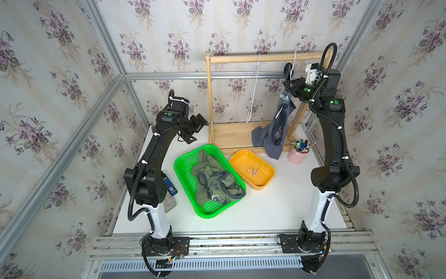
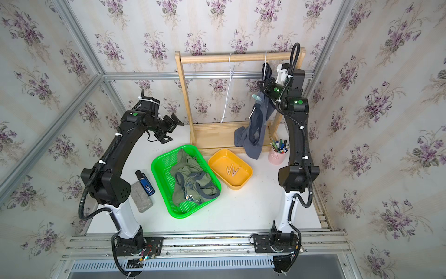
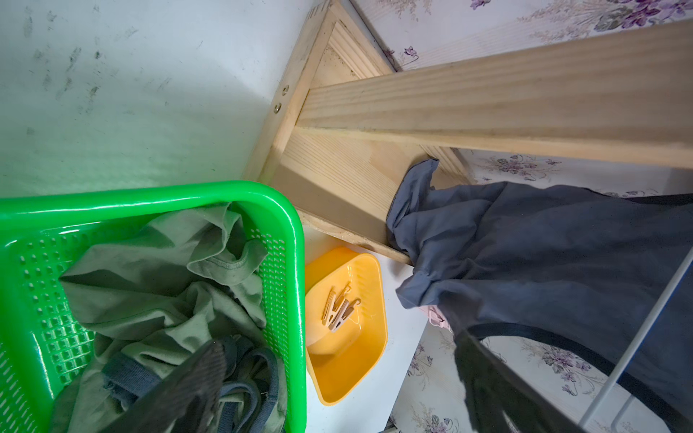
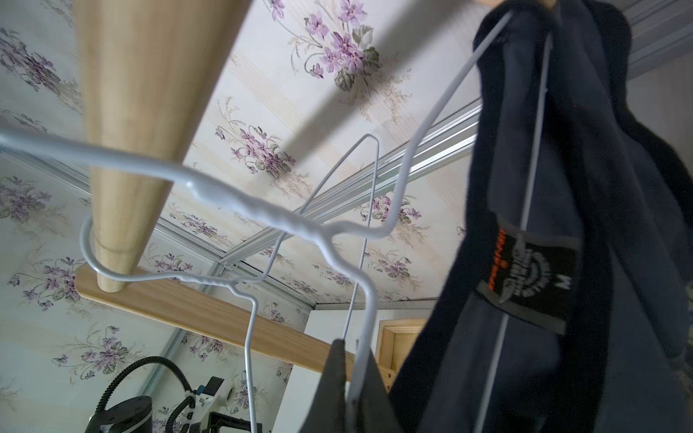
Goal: Remove the clothespins securing tank tops to the hanger
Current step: Pick up the hanger from the clothesline.
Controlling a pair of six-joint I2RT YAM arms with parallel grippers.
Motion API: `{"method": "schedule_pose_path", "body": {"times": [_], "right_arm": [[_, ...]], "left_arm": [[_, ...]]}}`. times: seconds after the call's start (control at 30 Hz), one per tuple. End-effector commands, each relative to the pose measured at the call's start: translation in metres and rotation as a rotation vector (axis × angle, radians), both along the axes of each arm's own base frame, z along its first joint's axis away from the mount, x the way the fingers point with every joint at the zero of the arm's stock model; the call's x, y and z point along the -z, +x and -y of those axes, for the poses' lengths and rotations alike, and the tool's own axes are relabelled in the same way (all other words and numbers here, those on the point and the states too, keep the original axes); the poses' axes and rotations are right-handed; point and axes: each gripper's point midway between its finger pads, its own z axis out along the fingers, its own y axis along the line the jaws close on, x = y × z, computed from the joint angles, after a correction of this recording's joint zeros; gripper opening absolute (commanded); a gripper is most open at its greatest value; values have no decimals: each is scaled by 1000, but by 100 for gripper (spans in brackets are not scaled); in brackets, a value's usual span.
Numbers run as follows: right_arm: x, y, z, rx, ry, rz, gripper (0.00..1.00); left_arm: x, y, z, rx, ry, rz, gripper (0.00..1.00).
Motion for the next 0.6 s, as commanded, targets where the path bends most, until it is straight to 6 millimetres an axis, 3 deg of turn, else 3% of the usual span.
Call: {"method": "schedule_pose_path", "body": {"times": [0.0,0.3,0.57], "right_arm": [[-29,-14,-7,-54,-27,112,0],[-60,-58,-18,-140,-117,210,0],[-46,-98,-19,-175,-213,137,0]], "left_arm": [[-1,-1,-2,7,19,8,98],[-15,-2,4,31,35,53,98],[-32,-9,17,76,60,108,98]]}}
